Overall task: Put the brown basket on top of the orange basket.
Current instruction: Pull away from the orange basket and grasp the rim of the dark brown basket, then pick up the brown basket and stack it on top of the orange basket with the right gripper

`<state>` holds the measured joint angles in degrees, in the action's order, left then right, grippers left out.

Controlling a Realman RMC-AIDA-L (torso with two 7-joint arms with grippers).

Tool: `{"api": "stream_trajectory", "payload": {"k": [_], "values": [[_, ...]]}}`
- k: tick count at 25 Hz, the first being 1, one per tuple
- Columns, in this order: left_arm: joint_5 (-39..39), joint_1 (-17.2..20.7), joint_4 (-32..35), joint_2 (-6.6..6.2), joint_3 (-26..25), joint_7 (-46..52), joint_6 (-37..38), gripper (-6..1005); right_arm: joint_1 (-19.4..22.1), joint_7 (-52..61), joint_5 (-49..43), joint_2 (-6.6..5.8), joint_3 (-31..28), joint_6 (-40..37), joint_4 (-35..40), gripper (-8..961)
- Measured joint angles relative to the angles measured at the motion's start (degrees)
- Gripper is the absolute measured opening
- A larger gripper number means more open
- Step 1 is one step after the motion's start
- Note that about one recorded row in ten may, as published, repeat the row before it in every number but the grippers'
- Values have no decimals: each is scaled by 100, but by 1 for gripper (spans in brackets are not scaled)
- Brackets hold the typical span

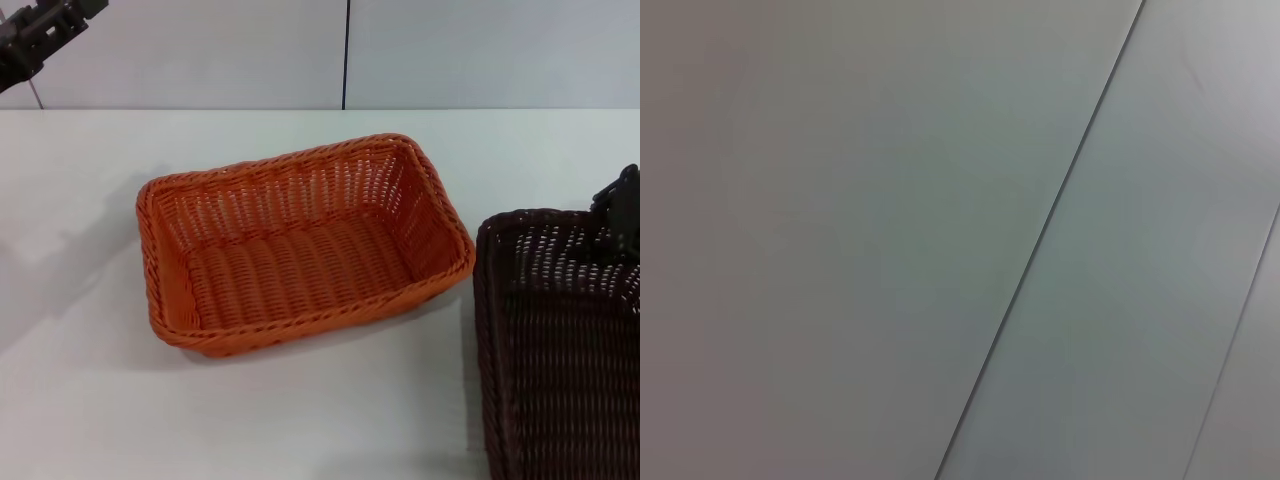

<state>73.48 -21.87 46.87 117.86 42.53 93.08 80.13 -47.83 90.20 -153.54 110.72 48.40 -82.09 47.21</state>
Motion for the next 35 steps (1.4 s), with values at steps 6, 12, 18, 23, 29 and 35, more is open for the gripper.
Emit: {"api": "stream_trajectory", "payload": {"k": [6, 12, 18, 23, 29, 35], "values": [[-32, 73, -10, 0, -33, 0, 27, 847, -5, -9, 0, -56, -37, -334, 27, 364], [-49, 86, -61, -11, -41, -5, 66, 847, 2, -64, 54, -131, -109, -859, 86, 326], [-61, 122, -65, -22, -143, -46, 102, 847, 50, -239, 696, -479, -363, -2067, 147, 299], [-66, 127, -65, -27, -223, -63, 132, 847, 109, -221, 968, -687, -606, -2684, 132, 229], [-71, 119, -43, -35, -278, -74, 173, 847, 109, -196, 973, -746, -1121, -3126, -20, 175], [-76, 109, -24, -29, -382, -187, 177, 847, 29, -185, 1075, -742, -1448, -3276, -362, 176]]}}
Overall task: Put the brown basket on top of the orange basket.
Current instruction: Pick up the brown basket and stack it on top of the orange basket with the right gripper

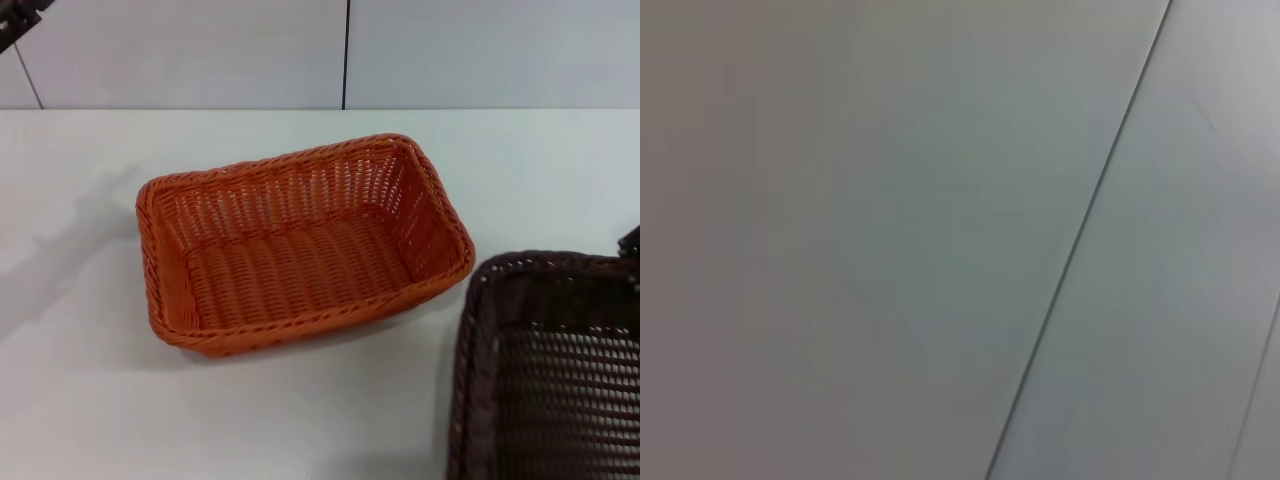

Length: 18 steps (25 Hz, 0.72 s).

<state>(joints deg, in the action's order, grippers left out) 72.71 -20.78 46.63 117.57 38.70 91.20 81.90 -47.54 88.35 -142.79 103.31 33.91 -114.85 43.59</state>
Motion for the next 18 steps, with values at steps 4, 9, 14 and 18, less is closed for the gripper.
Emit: {"api": "stream_trajectory", "payload": {"k": [4, 9, 14, 18], "values": [[-8, -43, -40, 3, -97, -58, -6, 847, -24, 90, 439, 70, 22, 11, -35, 176], [-9, -57, -41, -8, -131, -59, 0, 847, -60, 127, 758, 205, 42, -47, 12, 175], [-9, -58, -44, 1, -135, -96, -4, 847, -67, 182, 1155, 258, 33, -98, 6, 175], [-9, -58, -48, 4, -135, -157, -3, 847, -111, 374, 1470, 308, -10, -36, 28, 176]]}}
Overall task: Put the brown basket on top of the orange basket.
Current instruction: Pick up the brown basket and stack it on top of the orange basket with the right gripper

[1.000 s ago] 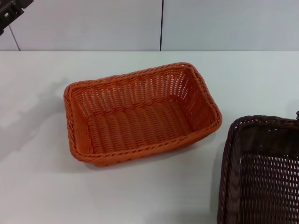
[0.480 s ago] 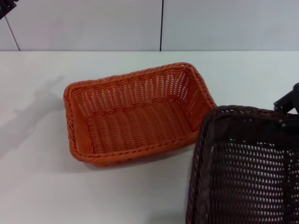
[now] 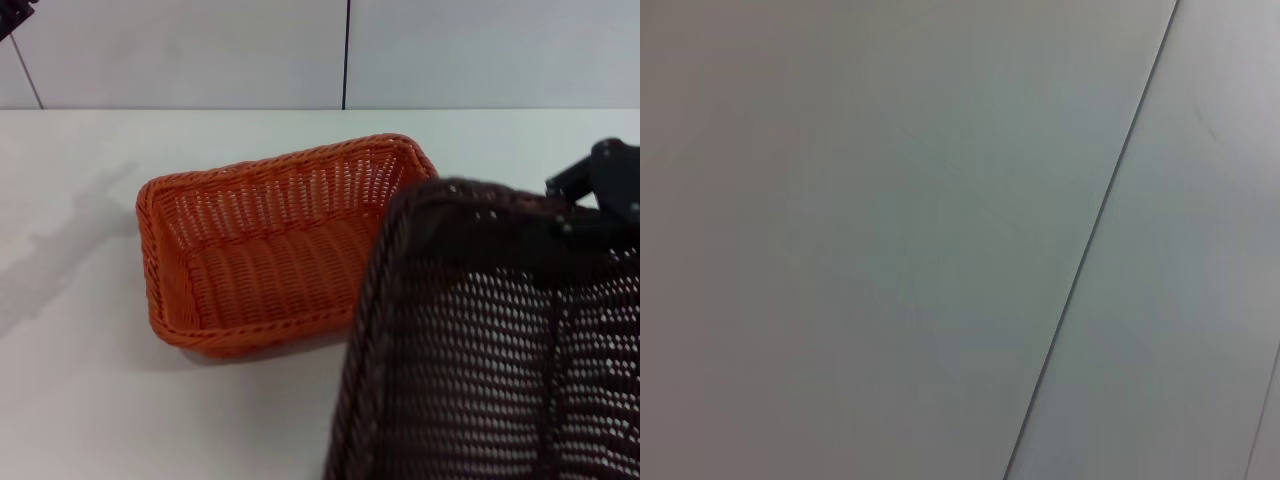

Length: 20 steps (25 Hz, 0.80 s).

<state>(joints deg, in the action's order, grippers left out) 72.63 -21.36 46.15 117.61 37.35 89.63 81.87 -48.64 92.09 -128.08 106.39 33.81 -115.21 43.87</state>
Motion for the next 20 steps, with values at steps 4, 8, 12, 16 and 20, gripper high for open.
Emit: {"api": "stream_trajectory", "payload": {"k": [4, 8, 12, 16, 20], "values": [[-1, 0, -1, -2, -24, -100, 2, 847, 26, 322, 537, 80, 9, 110, 164, 176], [-4, 0, -19, -6, -61, -103, -15, 847, 102, 708, 751, 339, 15, 362, 740, 175], [-4, 0, -53, -10, -61, -108, -34, 847, 108, 1000, 870, 624, -32, 518, 1143, 175], [-4, 0, -71, -10, -61, -138, -44, 847, 191, 1130, 1179, 863, 20, 738, 1393, 175], [-4, -1, -98, -11, -68, -179, -48, 847, 213, 1146, 1525, 963, 54, 1013, 1379, 175]]}}
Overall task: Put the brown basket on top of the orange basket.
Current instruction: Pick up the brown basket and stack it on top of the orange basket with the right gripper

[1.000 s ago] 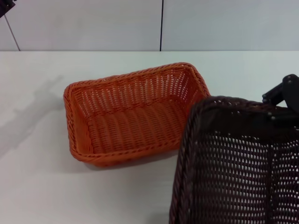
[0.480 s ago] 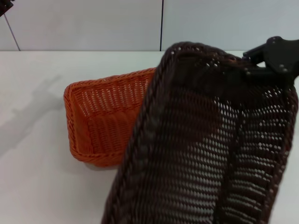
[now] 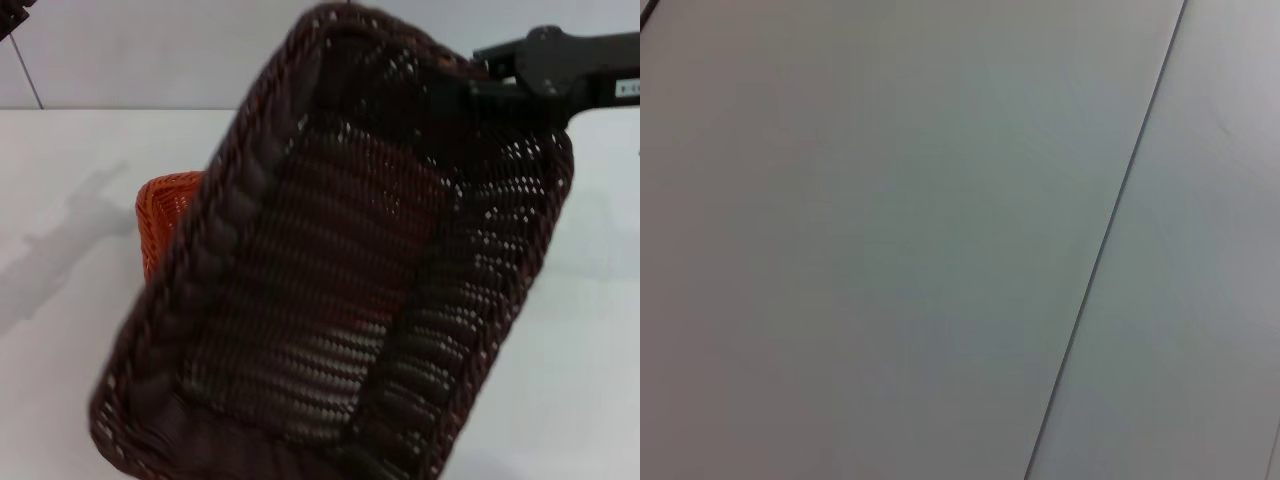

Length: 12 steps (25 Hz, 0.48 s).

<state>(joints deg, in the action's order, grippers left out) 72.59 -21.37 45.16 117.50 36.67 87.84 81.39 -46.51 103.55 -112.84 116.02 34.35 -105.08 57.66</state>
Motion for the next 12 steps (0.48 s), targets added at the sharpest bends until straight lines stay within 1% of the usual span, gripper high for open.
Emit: {"api": "stream_trajectory", "payload": {"k": [3, 4, 7, 8, 9, 12], "values": [[0, -10, -18, -2, -3, -1, -4, 847, 26, 4, 275, 78, 22, 388, -20, 176], [0, -18, -41, -9, -3, -3, -6, 847, 26, 4, 275, 78, 22, 388, -20, 176], [0, -23, -56, -18, -3, -20, -8, 847, 63, 4, 372, 135, 64, 754, -31, 176], [1, -25, -56, -21, -3, -64, -9, 847, 101, 5, 397, 186, 104, 1013, -32, 176], [1, -25, -56, -21, -3, -64, -9, 847, 101, 5, 397, 186, 104, 1013, -32, 176], [1, -25, -58, -24, -3, -98, -10, 847, 180, 6, 483, 262, 167, 1405, -25, 176]]}}
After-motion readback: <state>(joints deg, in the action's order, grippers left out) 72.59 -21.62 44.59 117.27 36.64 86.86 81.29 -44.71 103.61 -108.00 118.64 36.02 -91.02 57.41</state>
